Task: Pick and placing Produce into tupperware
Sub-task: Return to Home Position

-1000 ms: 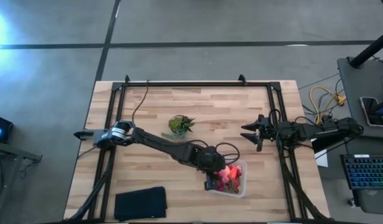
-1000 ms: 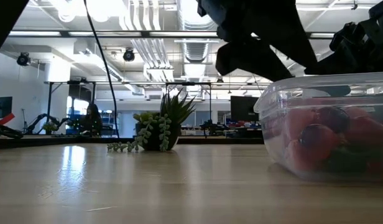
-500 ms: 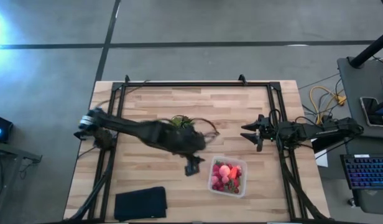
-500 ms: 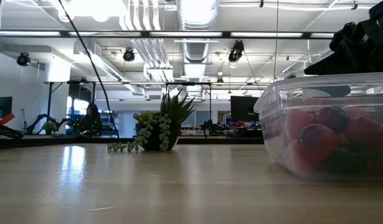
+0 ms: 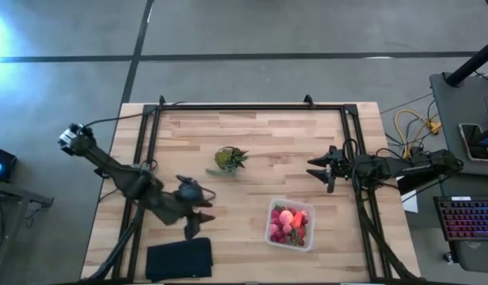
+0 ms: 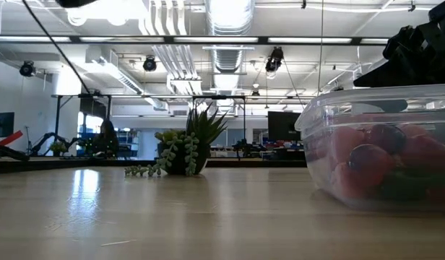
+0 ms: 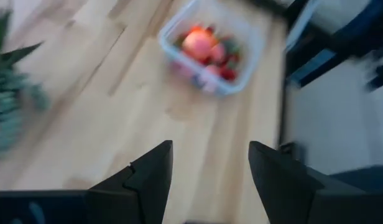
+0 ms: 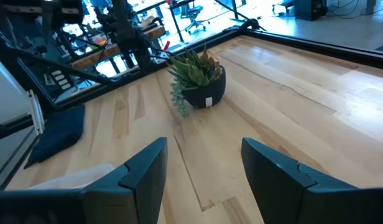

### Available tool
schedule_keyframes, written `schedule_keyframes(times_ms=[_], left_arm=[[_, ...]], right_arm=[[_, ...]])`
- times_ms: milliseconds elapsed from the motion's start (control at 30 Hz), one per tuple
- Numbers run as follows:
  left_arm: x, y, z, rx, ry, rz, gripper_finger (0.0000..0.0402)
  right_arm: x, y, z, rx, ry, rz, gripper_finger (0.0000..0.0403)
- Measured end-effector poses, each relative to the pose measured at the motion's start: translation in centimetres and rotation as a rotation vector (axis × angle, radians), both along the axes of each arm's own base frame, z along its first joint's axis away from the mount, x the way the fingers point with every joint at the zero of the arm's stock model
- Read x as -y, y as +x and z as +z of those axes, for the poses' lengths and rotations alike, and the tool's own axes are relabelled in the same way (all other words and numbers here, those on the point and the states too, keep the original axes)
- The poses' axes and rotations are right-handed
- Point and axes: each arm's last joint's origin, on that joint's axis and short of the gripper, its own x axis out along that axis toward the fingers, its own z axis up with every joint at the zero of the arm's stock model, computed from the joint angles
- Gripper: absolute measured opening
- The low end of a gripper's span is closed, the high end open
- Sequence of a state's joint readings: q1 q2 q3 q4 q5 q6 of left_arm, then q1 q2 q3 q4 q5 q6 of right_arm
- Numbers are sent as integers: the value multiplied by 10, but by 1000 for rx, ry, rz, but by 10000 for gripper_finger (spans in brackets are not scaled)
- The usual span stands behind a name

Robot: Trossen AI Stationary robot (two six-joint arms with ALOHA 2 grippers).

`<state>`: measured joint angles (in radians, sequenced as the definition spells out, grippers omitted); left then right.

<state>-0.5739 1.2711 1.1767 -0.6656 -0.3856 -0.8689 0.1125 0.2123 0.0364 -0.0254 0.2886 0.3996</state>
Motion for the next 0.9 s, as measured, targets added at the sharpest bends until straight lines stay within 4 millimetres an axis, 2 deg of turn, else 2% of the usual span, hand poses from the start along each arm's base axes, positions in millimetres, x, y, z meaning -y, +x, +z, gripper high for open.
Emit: schedule_keyframes(times_ms=[133,267,367,433,600,700,900], left_arm=[[-13,-21,-25,191,-86,-14,196],[-44,-42,-51,369,-118,-3,196],[-69,-60,-49,575,-80,-38,196],[-86,-74,-48,637,-15,-36,196],[-112,-105,-58,645,61,-29,196],[-116,-116,-74,601,77,-54,196],[-120,-139,-94,626,84,-50,196]], right_arm=[[0,0,0,0,0,0,199],[0,0,0,0,0,0,199],[0,0,0,0,0,0,199],[0,0,0,0,0,0,199],[0,0,0,0,0,0,199],[0,0,0,0,0,0,199],[0,0,0,1,0,0,199]])
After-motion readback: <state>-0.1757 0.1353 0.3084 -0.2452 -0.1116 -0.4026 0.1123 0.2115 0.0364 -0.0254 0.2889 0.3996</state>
